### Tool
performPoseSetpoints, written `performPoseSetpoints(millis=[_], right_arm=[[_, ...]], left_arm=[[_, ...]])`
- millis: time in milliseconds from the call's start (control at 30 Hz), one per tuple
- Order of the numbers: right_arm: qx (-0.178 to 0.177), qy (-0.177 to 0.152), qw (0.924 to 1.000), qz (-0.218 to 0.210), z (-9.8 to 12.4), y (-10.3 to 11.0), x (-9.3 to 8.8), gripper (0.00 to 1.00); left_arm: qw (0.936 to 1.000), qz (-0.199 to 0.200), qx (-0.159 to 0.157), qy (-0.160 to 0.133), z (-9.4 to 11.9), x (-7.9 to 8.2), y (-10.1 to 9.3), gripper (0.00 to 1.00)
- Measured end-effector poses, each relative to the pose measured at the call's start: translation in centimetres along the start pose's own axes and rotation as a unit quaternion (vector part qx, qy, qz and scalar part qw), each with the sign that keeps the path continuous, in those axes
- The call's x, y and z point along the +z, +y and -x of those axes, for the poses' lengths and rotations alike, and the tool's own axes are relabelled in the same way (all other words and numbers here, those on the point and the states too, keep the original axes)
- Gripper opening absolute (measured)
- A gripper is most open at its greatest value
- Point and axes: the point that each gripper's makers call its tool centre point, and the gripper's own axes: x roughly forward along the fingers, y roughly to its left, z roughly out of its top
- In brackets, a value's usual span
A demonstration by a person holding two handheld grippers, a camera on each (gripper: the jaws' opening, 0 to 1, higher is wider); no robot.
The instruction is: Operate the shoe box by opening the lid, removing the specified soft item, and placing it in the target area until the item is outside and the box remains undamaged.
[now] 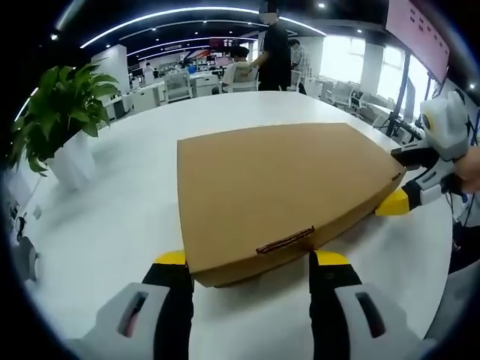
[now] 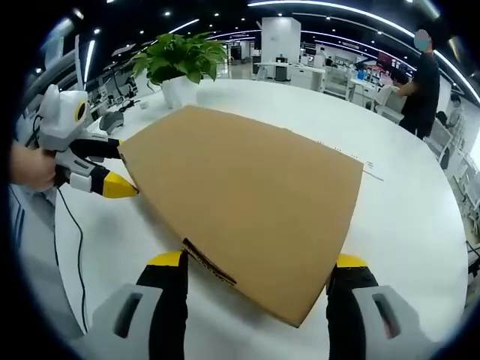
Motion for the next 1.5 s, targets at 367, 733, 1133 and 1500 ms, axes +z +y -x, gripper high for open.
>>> performPoseSetpoints(millis=[367,733,1133,1500], right_arm=[[0.002,0.001,1.0,0.009,1.0,1.1,-1.0,0.74],[0.002,0.006,0.9998,0.021,1.4,1.7,-1.3,0.75],[0.004,0.009,0.9997,0.024,1.7,2.2,-1.8,0.75],[0.002,0.005,0.9998,0.019,2.5,3.0,-2.7,0.75]], left_arm=[[0.9999,0.011,0.009,0.009,1.3,-1.4,-0.8,0.61],[0.9997,0.016,0.016,0.009,1.5,-1.9,-0.6,0.6],[0.9994,0.023,0.021,0.013,2.1,-2.8,-0.9,0.6],[0.9994,0.024,0.021,0.014,3.1,-3.7,-1.5,0.6]])
